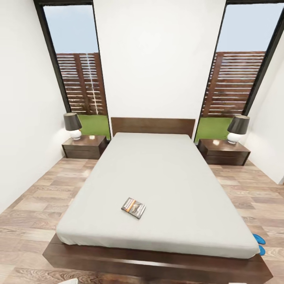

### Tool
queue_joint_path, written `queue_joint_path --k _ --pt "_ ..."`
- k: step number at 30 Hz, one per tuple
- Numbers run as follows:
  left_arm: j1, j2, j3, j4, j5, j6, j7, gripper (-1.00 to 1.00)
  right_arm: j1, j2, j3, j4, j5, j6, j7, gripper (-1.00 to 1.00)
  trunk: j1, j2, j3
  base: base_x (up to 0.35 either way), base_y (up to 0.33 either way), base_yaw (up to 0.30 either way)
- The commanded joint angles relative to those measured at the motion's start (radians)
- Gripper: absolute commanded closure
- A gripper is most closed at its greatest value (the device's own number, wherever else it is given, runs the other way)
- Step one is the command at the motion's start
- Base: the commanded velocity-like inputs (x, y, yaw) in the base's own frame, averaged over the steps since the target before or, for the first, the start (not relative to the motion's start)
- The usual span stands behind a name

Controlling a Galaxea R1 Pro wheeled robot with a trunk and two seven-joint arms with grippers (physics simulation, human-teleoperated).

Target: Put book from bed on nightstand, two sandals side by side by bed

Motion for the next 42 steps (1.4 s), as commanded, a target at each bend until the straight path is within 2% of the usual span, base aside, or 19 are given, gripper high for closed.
queue_joint_path --k 1,35,42 --pt "-0.001 0.0 0.001 0.001 0.0 -0.004 0.002 -1.0 -0.001 0.0 -0.009 0.001 0.01 -0.004 0.003 -1.0 0.001 -0.002 -0.002 0.178 0.038 0.0" --pt "-0.001 -0.001 -0.001 0.002 0.0 -0.014 0.002 -1.0 -0.001 -0.005 -0.009 0.004 0.011 -0.022 0.003 -1.0 0.001 -0.002 0.024 0.079 0.032 -0.058" --pt "-0.001 -0.001 -0.005 0.002 -0.022 -0.015 0.002 -1.0 0.003 -0.005 -0.002 0.025 0.02 -0.035 0.003 -1.0 0.001 -0.002 0.024 0.018 0.005 -0.006"
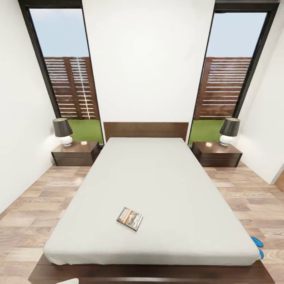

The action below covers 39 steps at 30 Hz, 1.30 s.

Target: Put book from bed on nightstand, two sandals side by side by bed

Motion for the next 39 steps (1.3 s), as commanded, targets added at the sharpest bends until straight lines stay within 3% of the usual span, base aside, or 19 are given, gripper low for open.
queue_joint_path --k 1,18,39 --pt "-0.001 0.0 0.002 0.001 -0.006 -0.004 0.002 -1.0 0.0 0.0 -0.007 0.003 0.013 -0.005 0.003 -1.0 0.001 -0.002 -0.002 0.083 0.033 -0.002" --pt "-0.001 0.0 0.001 0.001 -0.027 -0.005 0.002 -1.0 0.003 0.005 -0.002 0.006 0.029 -0.016 0.003 -1.0 0.001 -0.002 -0.002 0.106 0.061 -0.004" --pt "-0.001 0.0 0.001 0.001 -0.029 -0.01 0.002 -1.0 0.003 0.005 -0.002 0.003 0.03 -0.017 0.003 -1.0 0.001 -0.002 0.001 0.095 0.016 -0.124"
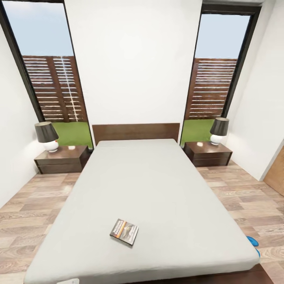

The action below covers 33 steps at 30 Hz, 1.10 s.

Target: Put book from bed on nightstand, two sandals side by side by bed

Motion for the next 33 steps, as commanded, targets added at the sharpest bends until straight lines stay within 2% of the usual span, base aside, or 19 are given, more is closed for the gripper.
queue_joint_path --k 1,27,33 --pt "-0.001 0.0 0.004 0.001 -0.004 -0.004 0.002 -1.0 -0.001 0.0 -0.009 0.001 0.009 -0.004 0.003 -1.0 0.001 -0.002 -0.002 0.103 0.003 -0.024" --pt "-0.001 0.0 0.004 0.001 -0.003 -0.004 0.002 -1.0 -0.001 -0.001 -0.008 -0.002 0.01 -0.005 0.004 -1.0 0.001 -0.002 -0.002 0.119 0.016 -0.004" --pt "-0.002 0.0 0.004 -0.006 -0.001 -0.004 0.001 -1.0 -0.001 -0.008 -0.011 -0.013 0.009 -0.039 0.014 -1.0 0.001 -0.002 -0.002 0.023 0.006 0.0"
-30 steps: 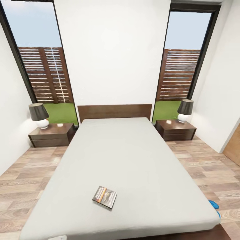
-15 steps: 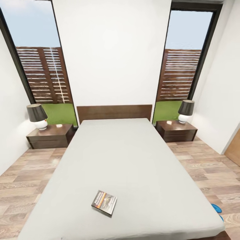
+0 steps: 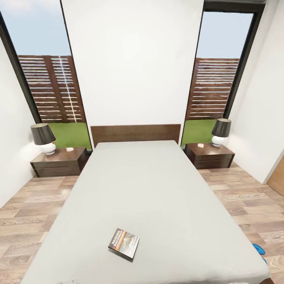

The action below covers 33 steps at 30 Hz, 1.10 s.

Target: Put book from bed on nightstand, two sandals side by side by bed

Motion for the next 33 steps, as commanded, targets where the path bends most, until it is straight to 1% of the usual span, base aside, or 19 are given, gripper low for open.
queue_joint_path --k 1,9,11,13,15,16,18,21,23,25,26,27,29,31,32,33 --pt "-0.001 0.0 0.003 0.0 -0.004 -0.003 0.002 -1.0 -0.001 -0.001 -0.01 -0.002 0.009 -0.009 0.006 -1.0 0.001 -0.002 -0.002 0.01 0.003 0.0" --pt "-0.005 0.0 0.005 -0.013 -0.003 0.022 0.002 -1.0 -0.001 -0.003 -0.014 -0.035 0.008 -0.021 0.014 -1.0 0.001 -0.002 -0.002 0.005 0.001 0.0" --pt "-0.011 0.003 0.005 -0.035 -0.002 0.05 0.002 -1.0 -0.001 -0.002 -0.015 -0.044 0.006 -0.021 0.015 -1.0 0.001 -0.002 -0.002 0.002 0.001 0.0" --pt "-0.02 0.007 0.004 -0.089 0.001 0.099 -0.001 -1.0 -0.001 -0.002 -0.016 -0.05 0.005 -0.021 0.015 -1.0 0.001 -0.002 -0.002 0.001 0.0 0.0" --pt "-0.03 0.011 0.004 -0.184 0.004 0.168 -0.006 -1.0 -0.001 -0.002 -0.017 -0.053 0.004 -0.021 0.015 -1.0 0.001 -0.002 -0.002 0.0 0.0 0.0" --pt "-0.033 0.013 0.005 -0.249 0.005 0.213 -0.01 -1.0 -0.001 -0.002 -0.017 -0.055 0.004 -0.021 0.015 -1.0 0.001 -0.002 -0.002 0.0 0.0 0.0" --pt "-0.038 0.015 0.005 -0.405 0.006 0.322 -0.019 -1.0 -0.001 -0.002 -0.018 -0.057 0.003 -0.021 0.015 -1.0 0.001 -0.002 -0.002 0.0 0.0 0.0" --pt "-0.042 0.016 0.006 -0.672 0.006 0.504 -0.037 -1.0 -0.001 -0.003 -0.019 -0.058 0.003 -0.021 0.015 -1.0 0.001 -0.002 -0.002 0.0 0.0 0.0" --pt "-0.044 0.015 0.006 -0.84 0.005 0.614 -0.046 -1.0 -0.001 -0.004 -0.019 -0.058 0.003 -0.022 0.015 -1.0 0.001 -0.002 -0.002 0.0 0.0 0.0" --pt "-0.046 0.015 0.006 -0.967 0.003 0.706 -0.051 -1.0 -0.001 -0.005 -0.019 -0.058 0.002 -0.023 0.015 -1.0 0.001 -0.002 -0.002 0.0 0.0 0.0" --pt "-0.046 0.015 0.006 -0.967 0.003 0.706 -0.051 -1.0 -0.001 -0.005 -0.019 -0.058 0.002 -0.023 0.015 -1.0 0.001 -0.002 -0.002 0.0 0.0 0.0" --pt "-0.047 0.014 0.006 -1.011 0.002 0.743 -0.053 -1.0 -0.001 -0.005 -0.019 -0.058 0.002 -0.023 0.015 -1.0 0.001 -0.002 -0.002 0.0 0.0 0.0" --pt "-0.049 0.013 0.007 -1.065 0.0 0.802 -0.056 -1.0 -0.001 -0.005 -0.02 -0.058 0.002 -0.023 0.014 -1.0 0.001 -0.002 -0.002 0.0 0.0 0.0" --pt "-0.054 0.012 0.007 -1.08 0.0 0.841 -0.057 -1.0 -0.001 -0.005 -0.022 -0.058 0.002 -0.024 0.014 -1.0 0.001 -0.002 -0.002 0.0 0.0 0.0" --pt "-0.054 0.012 0.007 -1.08 0.0 0.841 -0.057 -1.0 -0.001 -0.005 -0.022 -0.058 0.002 -0.024 0.014 -1.0 0.001 -0.002 -0.002 0.0 0.0 0.0" --pt "-0.059 0.013 0.007 -1.074 0.0 0.855 -0.058 -1.0 -0.001 -0.005 -0.023 -0.058 0.002 -0.024 0.014 -1.0 0.001 -0.002 -0.002 0.0 0.0 0.0"
